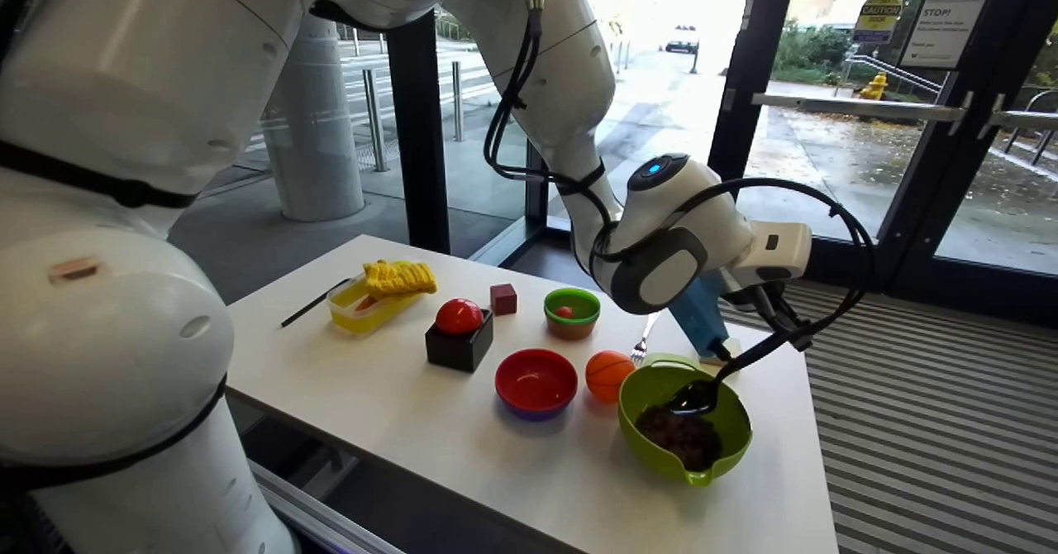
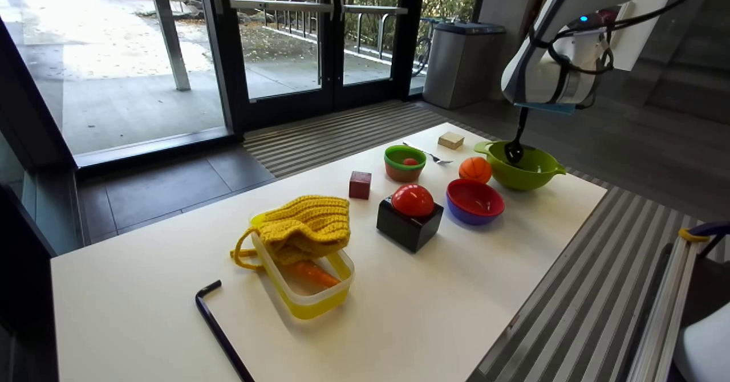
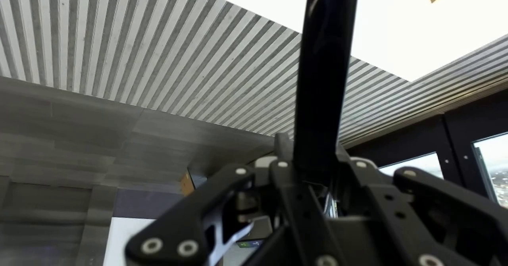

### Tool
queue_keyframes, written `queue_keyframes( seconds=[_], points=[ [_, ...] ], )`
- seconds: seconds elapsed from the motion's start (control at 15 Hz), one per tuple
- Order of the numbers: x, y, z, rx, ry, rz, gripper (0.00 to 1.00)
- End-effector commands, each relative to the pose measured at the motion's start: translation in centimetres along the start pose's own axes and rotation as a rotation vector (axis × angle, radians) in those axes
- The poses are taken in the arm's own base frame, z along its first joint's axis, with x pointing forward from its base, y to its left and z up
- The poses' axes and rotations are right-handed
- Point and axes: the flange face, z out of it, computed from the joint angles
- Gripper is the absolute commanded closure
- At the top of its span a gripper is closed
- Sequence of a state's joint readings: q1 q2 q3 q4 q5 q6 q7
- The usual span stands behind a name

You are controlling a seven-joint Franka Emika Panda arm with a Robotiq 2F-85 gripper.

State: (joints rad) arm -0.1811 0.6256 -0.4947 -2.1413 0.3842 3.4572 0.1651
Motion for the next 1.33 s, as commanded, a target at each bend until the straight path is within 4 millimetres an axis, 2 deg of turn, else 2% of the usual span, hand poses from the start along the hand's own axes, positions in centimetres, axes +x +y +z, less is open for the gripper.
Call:
queue_keyframes(
  seconds=[0.0, 0.13, 0.67, 1.27],
  points=[
    [0.4, -0.7, 0.9, -0.025, 0.031, -0.027, 0.94],
    [0.4, -0.9, 1.8, -0.042, 0.046, -0.037, 0.94],
    [-2.1, -1.7, 5.0, -0.097, 0.059, -0.064, 0.94],
    [-5.8, -3.4, 6.1, -0.103, 0.027, -0.144, 0.94]
  ],
)
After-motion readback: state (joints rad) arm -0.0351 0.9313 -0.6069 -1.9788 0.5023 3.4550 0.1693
